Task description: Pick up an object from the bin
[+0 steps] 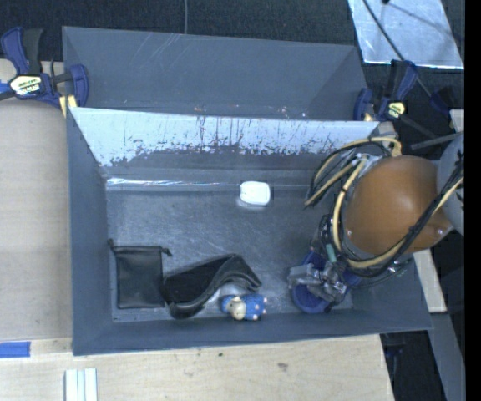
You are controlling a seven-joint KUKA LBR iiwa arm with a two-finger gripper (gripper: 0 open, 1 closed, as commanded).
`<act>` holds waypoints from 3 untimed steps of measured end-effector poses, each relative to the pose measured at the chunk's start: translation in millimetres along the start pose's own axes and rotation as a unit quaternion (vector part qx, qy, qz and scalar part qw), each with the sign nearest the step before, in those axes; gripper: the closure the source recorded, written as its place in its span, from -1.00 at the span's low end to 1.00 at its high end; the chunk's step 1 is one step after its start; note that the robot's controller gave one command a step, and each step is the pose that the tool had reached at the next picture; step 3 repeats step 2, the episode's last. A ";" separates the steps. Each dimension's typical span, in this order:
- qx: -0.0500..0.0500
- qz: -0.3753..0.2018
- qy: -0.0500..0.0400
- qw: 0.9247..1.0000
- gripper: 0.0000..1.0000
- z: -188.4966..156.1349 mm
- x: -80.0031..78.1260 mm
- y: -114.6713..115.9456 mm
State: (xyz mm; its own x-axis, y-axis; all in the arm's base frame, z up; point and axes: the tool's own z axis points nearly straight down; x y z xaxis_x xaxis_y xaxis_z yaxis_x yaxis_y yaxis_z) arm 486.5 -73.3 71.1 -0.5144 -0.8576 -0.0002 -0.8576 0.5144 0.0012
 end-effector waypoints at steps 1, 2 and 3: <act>0.003 0.002 -0.002 1.000 1.00 -38.3 -0.6 -1.0; 0.005 0.003 -0.002 1.000 1.00 -123.5 -1.5 -3.0; 0.005 0.003 -0.002 1.000 1.00 -123.5 -1.5 -3.0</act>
Offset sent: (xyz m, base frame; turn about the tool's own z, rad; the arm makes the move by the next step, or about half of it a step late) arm 0.0000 0.0000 0.0363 0.0000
